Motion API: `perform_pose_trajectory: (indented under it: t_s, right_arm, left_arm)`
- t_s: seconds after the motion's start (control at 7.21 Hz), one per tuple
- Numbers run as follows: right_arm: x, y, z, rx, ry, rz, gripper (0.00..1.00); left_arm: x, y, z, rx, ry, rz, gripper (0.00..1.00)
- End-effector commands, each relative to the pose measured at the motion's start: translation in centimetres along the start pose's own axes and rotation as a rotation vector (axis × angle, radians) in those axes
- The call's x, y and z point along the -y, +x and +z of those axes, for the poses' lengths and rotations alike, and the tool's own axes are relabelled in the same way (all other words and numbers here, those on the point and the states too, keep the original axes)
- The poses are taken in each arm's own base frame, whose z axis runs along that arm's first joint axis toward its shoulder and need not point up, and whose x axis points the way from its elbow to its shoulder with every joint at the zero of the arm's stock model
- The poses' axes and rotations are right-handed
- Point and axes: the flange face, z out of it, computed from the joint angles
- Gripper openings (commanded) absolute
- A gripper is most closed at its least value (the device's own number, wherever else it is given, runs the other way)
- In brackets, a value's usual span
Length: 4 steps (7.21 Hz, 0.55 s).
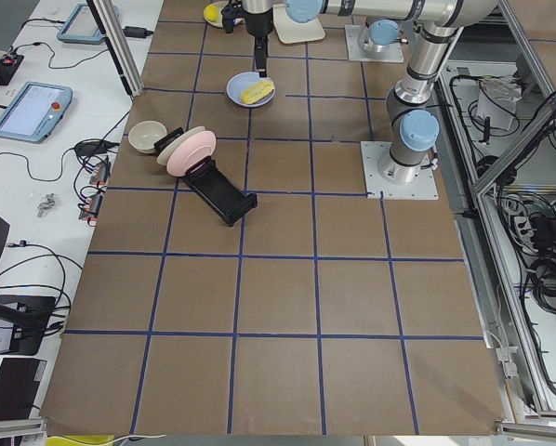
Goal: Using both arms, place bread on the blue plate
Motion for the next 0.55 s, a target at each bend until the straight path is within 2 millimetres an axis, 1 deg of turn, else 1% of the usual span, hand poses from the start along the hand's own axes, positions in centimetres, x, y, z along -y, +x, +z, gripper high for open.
perform_pose_trajectory:
  t_s: [0.0, 0.42]
  right_arm:
    - [-0.05, -0.11, -0.12, 0.01, -0.004, 0.008, 1.0]
    - [0.26, 0.0, 0.06, 0.013, -0.003, 0.008, 1.0]
  left_arm:
    - [0.01, 0.01, 0.11, -0.001, -0.002, 0.0, 1.0]
    - [0.07, 0.0, 0.11, 0.0, -0.002, 0.0, 1.0]
